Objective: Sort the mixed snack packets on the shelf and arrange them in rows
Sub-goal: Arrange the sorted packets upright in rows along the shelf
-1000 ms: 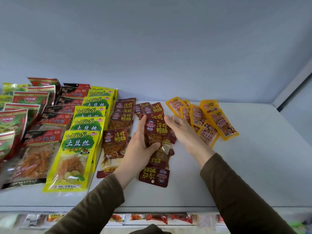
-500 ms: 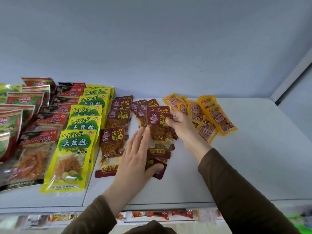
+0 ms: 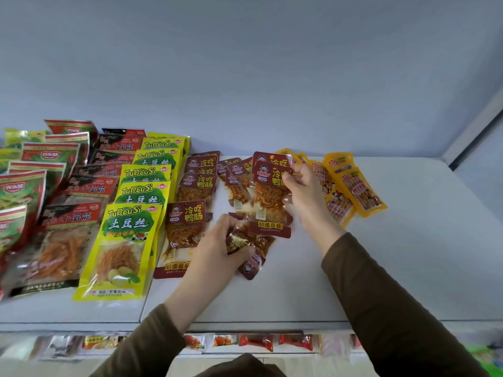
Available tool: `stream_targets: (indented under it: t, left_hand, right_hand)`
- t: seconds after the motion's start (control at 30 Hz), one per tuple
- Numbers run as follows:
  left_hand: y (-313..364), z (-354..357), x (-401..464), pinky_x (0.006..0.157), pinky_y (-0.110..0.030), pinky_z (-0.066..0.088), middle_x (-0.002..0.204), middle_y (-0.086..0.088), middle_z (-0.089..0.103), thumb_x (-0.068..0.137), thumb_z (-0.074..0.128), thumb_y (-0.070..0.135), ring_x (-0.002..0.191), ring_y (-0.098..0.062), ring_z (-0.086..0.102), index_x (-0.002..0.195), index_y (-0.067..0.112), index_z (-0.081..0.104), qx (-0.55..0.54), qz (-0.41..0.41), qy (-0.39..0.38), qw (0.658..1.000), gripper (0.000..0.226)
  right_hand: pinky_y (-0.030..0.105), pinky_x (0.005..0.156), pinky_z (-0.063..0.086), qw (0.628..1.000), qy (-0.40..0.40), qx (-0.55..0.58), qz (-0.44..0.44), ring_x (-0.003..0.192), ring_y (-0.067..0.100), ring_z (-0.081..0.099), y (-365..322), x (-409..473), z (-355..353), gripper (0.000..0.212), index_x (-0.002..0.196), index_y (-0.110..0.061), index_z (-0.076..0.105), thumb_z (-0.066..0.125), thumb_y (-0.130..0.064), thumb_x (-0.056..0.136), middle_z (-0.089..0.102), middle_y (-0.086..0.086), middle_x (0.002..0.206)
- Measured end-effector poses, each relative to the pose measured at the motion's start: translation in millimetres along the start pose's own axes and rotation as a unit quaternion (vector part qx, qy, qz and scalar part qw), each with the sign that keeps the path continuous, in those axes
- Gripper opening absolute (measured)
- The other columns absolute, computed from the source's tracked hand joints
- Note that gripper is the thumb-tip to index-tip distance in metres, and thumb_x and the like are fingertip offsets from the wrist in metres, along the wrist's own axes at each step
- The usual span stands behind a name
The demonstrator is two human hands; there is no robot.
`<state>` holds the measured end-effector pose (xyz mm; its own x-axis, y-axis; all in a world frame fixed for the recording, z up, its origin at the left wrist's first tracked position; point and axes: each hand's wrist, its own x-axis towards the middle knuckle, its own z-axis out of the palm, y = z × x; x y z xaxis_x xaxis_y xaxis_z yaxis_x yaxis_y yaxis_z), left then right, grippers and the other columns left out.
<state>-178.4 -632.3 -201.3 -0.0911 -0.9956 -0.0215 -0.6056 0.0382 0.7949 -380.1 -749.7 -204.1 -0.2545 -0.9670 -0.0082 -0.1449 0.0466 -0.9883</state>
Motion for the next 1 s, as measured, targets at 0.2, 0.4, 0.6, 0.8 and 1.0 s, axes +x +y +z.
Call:
stream_targets:
  t: [0.2, 0.4, 0.6, 0.8, 1.0]
  left_hand:
    - [-4, -30, 1, 0.079, -0.025, 0.059, 0.101, 0.022, 0.075, 0.088, 0.077, 0.01, 0.096, -0.002, 0.071, 0.099, 0.047, 0.066, -0.129, -0.025, 0.024, 0.991, 0.04]
    - [8, -89, 9, 0.07, -0.035, 0.063, 0.093, -0.003, 0.08, 0.082, 0.077, 0.007, 0.08, -0.018, 0.077, 0.102, 0.025, 0.067, -0.274, 0.008, 0.049, 0.96, 0.028]
    - [32, -89, 31, 0.072, -0.025, 0.059, 0.096, -0.011, 0.078, 0.083, 0.079, 0.011, 0.081, -0.017, 0.072, 0.107, 0.017, 0.076, -0.244, 0.079, -0.062, 0.965, 0.025]
    - [40, -26, 62, 0.075, -0.035, 0.056, 0.097, 0.006, 0.072, 0.085, 0.081, 0.018, 0.086, -0.015, 0.067, 0.104, 0.027, 0.069, 0.068, 0.084, -0.095, 0.99, 0.024]
    - [22, 2, 35, 0.107, -0.047, 0.048, 0.144, -0.004, 0.048, 0.088, 0.07, 0.049, 0.132, -0.028, 0.043, 0.143, 0.027, 0.045, 0.314, 0.167, 0.089, 0.931, 0.064]
  right_hand:
    - [0.033, 0.074, 0.053, 0.999, 0.001, -0.032, -0.014, 0.099, 0.016, 0.068, -4, 3, -6, 0.018, 0.119, -0.019, 0.054, 0.057, -0.026, 0.103, 0.069, 0.001, 0.111]
    - [0.029, 0.069, 0.049, 0.999, -0.005, -0.038, -0.019, 0.09, 0.01, 0.067, -7, -2, -6, 0.016, 0.117, -0.017, 0.056, 0.057, -0.024, 0.103, 0.07, 0.0, 0.107]
    - [0.041, 0.081, 0.055, 0.998, -0.055, -0.002, 0.002, 0.092, 0.019, 0.069, -18, -12, 3, 0.012, 0.11, -0.013, 0.06, 0.059, -0.02, 0.101, 0.071, 0.004, 0.102]
    - [0.033, 0.066, 0.052, 0.991, -0.097, 0.05, 0.077, 0.09, 0.02, 0.067, -24, -26, 18, 0.013, 0.113, -0.012, 0.06, 0.06, -0.017, 0.101, 0.069, 0.005, 0.103]
    - [0.033, 0.064, 0.056, 0.989, -0.062, 0.081, 0.105, 0.082, 0.018, 0.07, -15, -46, 21, 0.011, 0.11, -0.019, 0.055, 0.06, -0.015, 0.101, 0.071, 0.004, 0.102]
